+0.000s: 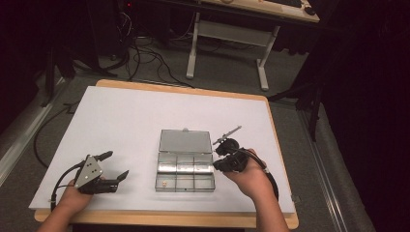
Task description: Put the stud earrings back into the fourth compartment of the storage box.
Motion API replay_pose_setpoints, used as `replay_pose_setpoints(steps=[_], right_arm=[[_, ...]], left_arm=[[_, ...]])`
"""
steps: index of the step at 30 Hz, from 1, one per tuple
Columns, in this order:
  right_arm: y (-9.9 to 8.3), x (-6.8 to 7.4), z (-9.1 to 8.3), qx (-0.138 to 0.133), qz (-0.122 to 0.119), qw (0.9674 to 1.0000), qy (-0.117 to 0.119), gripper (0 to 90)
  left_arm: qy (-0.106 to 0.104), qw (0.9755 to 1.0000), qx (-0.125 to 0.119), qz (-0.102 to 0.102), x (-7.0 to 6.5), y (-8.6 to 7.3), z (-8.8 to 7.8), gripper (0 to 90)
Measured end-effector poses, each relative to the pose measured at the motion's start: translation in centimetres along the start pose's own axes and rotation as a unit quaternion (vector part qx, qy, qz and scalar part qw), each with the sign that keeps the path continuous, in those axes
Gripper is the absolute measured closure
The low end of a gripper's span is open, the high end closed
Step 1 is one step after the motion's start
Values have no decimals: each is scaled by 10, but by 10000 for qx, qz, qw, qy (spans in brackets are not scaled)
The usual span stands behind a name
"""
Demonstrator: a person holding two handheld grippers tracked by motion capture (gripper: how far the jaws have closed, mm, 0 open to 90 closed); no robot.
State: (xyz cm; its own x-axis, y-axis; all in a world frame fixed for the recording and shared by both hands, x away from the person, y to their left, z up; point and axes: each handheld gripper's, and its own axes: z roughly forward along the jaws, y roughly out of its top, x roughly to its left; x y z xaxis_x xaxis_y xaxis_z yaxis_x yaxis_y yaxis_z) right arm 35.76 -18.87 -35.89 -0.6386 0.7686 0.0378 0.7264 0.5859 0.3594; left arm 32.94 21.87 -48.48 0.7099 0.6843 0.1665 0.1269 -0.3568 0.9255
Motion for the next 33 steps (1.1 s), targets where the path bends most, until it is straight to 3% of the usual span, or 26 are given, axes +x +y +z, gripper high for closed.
replay_pose_setpoints(steps=[18, 25, 33], right_arm=[[41, 48, 37, 247, -668, 9970, 303, 873], [52, 65, 49, 357, -948, 9939, 432, 872], [59, 90, 72, 558, -1265, 9881, 679, 872]], left_arm=[[-193, 9997, 41, -132, 4, 0, 1, 151], [-239, 9996, 23, -113, 4, 0, 0, 151], [-256, 9996, 15, -79, 4, 0, 0, 151]])
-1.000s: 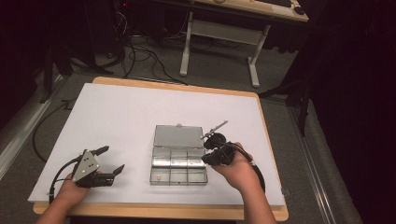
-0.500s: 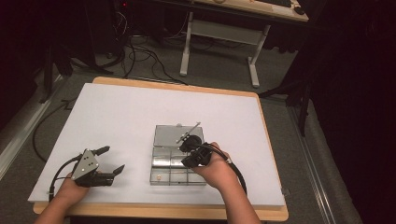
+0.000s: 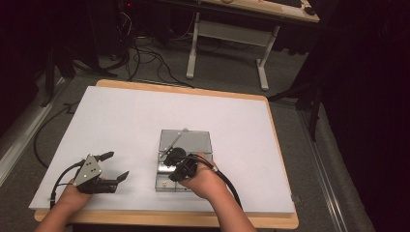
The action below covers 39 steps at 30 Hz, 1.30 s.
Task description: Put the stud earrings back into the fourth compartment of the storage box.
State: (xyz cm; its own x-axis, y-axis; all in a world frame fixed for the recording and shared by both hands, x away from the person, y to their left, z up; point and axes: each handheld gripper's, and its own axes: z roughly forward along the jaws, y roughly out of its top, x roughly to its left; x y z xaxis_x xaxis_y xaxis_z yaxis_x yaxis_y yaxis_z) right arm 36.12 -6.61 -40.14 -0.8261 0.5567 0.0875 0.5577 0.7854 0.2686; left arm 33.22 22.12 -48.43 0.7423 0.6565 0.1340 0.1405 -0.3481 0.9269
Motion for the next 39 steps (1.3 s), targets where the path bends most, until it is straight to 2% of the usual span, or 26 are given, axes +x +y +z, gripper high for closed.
replay_pose_setpoints(steps=[11, 17, 21, 28, 32, 39], right_arm=[[3, 3, 35, 353, -96, 9993, 37, 868], [3, 2, 37, 379, -90, 9992, 40, 823], [2, 4, 29, 271, -88, 9996, -33, 799], [-10, -2, -2, -231, 71, 9996, -161, 776], [-24, -13, -15, -295, 321, 9986, -290, 779], [-56, -35, -32, -491, 809, 9942, -509, 783]], left_arm=[[2, 10000, -6, 76, -1, 0, 0, 151], [20, 9999, -12, 110, -2, 0, 0, 151], [28, 9999, -7, 108, -2, 0, 0, 151], [43, 9999, 17, 124, -3, 0, 0, 150], [56, 9999, 16, 142, -3, 0, 0, 150], [74, 9999, 30, 148, -3, 0, 1, 150]])
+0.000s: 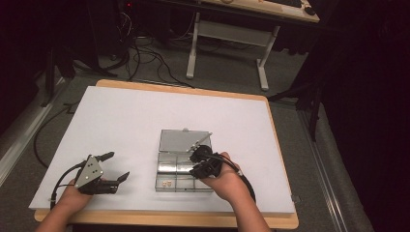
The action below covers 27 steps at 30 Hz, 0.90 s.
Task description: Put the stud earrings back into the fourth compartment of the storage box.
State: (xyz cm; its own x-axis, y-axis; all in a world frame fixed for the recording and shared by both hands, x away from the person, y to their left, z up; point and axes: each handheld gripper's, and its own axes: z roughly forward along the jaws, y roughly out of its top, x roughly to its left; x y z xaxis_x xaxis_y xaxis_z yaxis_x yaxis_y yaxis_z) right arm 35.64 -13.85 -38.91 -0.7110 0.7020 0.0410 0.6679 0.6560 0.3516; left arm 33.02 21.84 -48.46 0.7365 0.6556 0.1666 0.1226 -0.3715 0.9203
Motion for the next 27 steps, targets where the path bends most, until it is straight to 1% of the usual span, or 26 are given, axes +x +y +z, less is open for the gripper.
replay_pose_setpoints(steps=[1, 2, 3, 6, 8, 9, 12, 16, 20, 22, 23, 24, 26, 27], right_arm=[[-4, -4, -2, -11, 76, 10000, -47, 783], [-9, -8, -5, -23, 79, 9999, -98, 783], [-14, -12, -8, -44, 165, 9998, -119, 782], [-28, -25, -15, -85, 286, 9993, -219, 780], [-38, -31, -18, -132, 443, 9985, -302, 758], [-43, -36, -20, -189, 411, 9983, -364, 750], [-59, -48, -24, -259, 629, 9968, -425, 727], [-81, -62, -26, -340, 874, 9943, -511, 688], [-101, -73, -23, -483, 1125, 9914, -467, 646], [-108, -76, -22, -521, 1192, 9903, -498, 618], [-111, -77, -22, -599, 1181, 9898, -534, 592], [-114, -78, -22, -697, 1211, 9885, -578, 561], [-120, -79, -21, -958, 1272, 9849, -685, 479], [-123, -80, -20, -1162, 1318, 9816, -746, 446]], left_arm=[[2, 10000, 2, -1, 0, 0, 0, 150], [3, 10000, 2, -5, 0, 0, 0, 150], [6, 10000, 5, -9, 0, 0, 0, 150], [15, 10000, 14, -4, 0, 0, 0, 150], [21, 10000, 15, 2, 0, 0, 0, 150], [27, 10000, 18, 10, 0, 0, 0, 150], [36, 10000, 15, 16, -1, 0, 1, 150], [65, 10000, 14, 15, -1, 0, 1, 150], [71, 10000, 19, 7, -1, 0, 1, 150], [83, 10000, 12, -3, -1, 0, 1, 151], [92, 10000, 7, -4, -1, 0, 0, 150], [94, 10000, 11, 1, -1, 0, 0, 150], [103, 9999, -1, 23, -2, 0, 0, 150], [103, 9999, 1, 32, -2, 0, 0, 150]])
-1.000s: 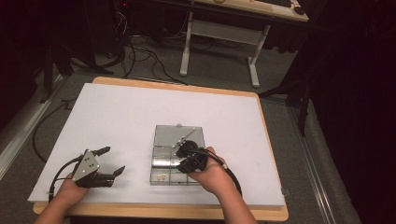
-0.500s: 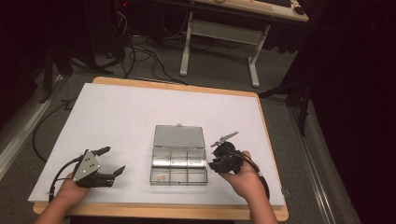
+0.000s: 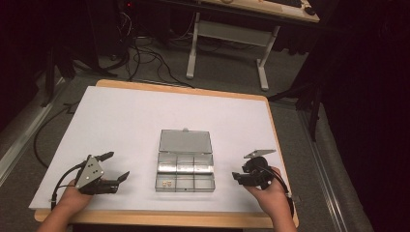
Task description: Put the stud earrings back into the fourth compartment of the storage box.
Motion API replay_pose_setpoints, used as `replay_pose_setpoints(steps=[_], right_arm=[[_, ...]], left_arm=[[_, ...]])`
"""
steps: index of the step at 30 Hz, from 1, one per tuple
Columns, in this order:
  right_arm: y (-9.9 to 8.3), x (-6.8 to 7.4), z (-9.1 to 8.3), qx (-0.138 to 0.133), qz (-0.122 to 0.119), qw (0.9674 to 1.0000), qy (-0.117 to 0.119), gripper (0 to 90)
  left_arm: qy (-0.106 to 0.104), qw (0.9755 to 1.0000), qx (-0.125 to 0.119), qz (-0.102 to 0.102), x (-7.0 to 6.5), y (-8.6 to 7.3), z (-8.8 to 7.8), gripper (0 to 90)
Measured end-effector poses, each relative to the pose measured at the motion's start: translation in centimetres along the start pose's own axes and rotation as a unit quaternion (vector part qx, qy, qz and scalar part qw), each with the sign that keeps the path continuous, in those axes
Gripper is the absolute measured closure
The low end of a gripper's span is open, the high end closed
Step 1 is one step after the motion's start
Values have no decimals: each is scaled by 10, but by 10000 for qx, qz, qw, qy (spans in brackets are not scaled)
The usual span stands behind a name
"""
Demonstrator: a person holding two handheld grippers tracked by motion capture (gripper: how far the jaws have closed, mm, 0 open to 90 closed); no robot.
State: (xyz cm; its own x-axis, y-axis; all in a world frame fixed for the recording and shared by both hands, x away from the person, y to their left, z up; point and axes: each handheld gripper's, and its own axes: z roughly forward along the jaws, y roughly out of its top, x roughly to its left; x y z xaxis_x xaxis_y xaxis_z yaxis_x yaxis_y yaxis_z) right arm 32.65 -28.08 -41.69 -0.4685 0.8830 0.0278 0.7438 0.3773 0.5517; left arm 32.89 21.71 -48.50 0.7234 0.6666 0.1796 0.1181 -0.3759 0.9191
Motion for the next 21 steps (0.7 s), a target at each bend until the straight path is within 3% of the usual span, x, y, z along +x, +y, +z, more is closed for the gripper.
replay_pose_setpoints(steps=[2, 4, 9, 11, 14, 21], right_arm=[[-9, -3, 1, -358, 102, 9990, -235, 404], [-18, -7, 2, -779, 233, 9959, -393, 393], [-35, -24, 19, -1507, 867, 9846, -171, 391], [-37, -30, 28, -1451, 1078, 9833, -187, 389], [-38, -34, 32, -1419, 923, 9844, -472, 389], [-41, -37, 24, -1763, 900, 9784, -600, 357]], left_arm=[[-2, 10000, 1, -1, 0, 0, 0, 150], [2, 10000, 2, -5, 0, 0, 0, 150], [27, 10000, 22, 19, -1, 0, 0, 150], [37, 10000, 36, 27, -1, 0, 1, 151], [45, 9999, 67, 79, -2, 1, 1, 150], [21, 9999, 112, 68, -1, 1, 2, 151]])
